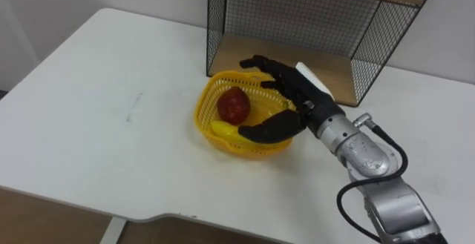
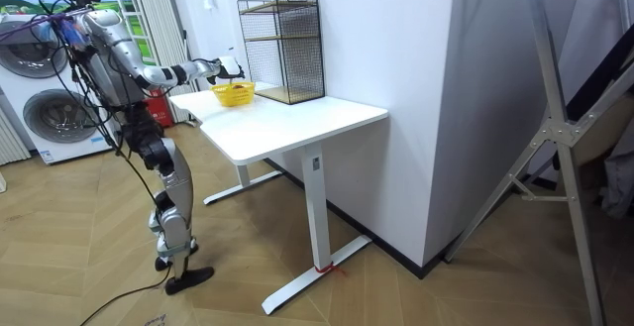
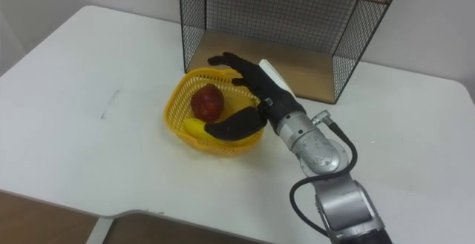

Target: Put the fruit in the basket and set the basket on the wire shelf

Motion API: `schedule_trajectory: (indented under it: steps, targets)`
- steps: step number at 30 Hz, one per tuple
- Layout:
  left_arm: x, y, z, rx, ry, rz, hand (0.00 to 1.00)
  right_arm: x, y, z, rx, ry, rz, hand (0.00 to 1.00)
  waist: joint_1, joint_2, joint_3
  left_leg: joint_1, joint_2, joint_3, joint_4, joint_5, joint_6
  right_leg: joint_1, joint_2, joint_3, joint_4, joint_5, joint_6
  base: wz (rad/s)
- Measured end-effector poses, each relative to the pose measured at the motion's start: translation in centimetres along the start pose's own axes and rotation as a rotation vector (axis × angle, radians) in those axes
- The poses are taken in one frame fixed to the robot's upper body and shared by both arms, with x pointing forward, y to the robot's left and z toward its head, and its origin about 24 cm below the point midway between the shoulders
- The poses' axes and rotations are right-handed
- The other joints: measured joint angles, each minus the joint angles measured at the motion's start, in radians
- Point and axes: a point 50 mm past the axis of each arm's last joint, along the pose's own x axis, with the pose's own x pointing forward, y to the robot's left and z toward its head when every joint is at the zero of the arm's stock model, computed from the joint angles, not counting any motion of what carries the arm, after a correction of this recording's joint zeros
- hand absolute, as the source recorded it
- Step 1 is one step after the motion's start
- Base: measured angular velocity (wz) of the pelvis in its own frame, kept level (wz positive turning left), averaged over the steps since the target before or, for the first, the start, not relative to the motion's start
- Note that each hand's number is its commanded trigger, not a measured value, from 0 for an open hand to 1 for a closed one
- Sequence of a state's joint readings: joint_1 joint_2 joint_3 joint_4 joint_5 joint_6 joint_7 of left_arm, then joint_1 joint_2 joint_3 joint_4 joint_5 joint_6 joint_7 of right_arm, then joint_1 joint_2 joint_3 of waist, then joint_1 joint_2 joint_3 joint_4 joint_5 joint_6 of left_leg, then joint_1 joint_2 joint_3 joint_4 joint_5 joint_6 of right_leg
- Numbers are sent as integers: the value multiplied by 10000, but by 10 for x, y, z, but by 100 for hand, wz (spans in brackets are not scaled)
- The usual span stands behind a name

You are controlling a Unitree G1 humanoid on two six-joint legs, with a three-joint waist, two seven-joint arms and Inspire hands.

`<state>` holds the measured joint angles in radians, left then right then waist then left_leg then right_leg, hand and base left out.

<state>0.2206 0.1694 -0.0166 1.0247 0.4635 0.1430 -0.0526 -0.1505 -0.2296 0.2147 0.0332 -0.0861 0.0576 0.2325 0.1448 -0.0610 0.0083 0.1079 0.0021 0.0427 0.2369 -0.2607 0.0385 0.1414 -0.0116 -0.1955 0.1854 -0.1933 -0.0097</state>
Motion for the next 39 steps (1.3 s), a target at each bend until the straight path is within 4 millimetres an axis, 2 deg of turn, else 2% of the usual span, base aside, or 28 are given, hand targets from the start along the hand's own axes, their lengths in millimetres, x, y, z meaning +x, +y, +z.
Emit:
schedule_trajectory:
  steps: [22, 27, 31, 32, 36, 39]
  targets:
    - [0, -2, -4, -1, 168, -86, 0, 2, 5, 1, 365, -88, 12, 0, -40, 31, 4, -24, -13, -55, 14, 0, 0, 9, -10, 2, 1, 0, 0, 0]
    - [0, -3, -4, 88, 171, -88, 0, 2, 3, 2, 1476, -317, -164, 0, -177, 44, 7, -13, -17, -103, 4, 0, 0, 28, -16, 5, -1, 0, 0, 2]
    - [-1, -6, -10, 48, 304, -143, 0, -3, -9, -1, 2917, -497, -846, 0, -493, 140, 2, 76, -30, -154, 28, 0, 1, 158, -29, -40, -31, 0, 0, 5]
    - [-1, -7, -13, -1, 356, -158, 0, -4, -14, -2, 2986, -501, -1131, 0, -635, 176, -9, 73, -44, -198, 21, 0, 1, 166, -31, -73, -30, 0, 0, 9]
    - [-2, -8, -17, -109, 417, -176, 0, -9, -29, -5, 3215, -494, -2095, 0, -832, 250, -20, 78, -44, -194, 29, 0, 1, 160, -37, -48, -31, 0, 0, 0]
    - [-3, -9, -19, -340, 385, -162, 0, -16, -39, -9, 3850, -545, -2855, 0, -864, 339, -86, 133, -12, -61, 14, 0, 1, 155, -29, 28, -38, 0, 0, -12]
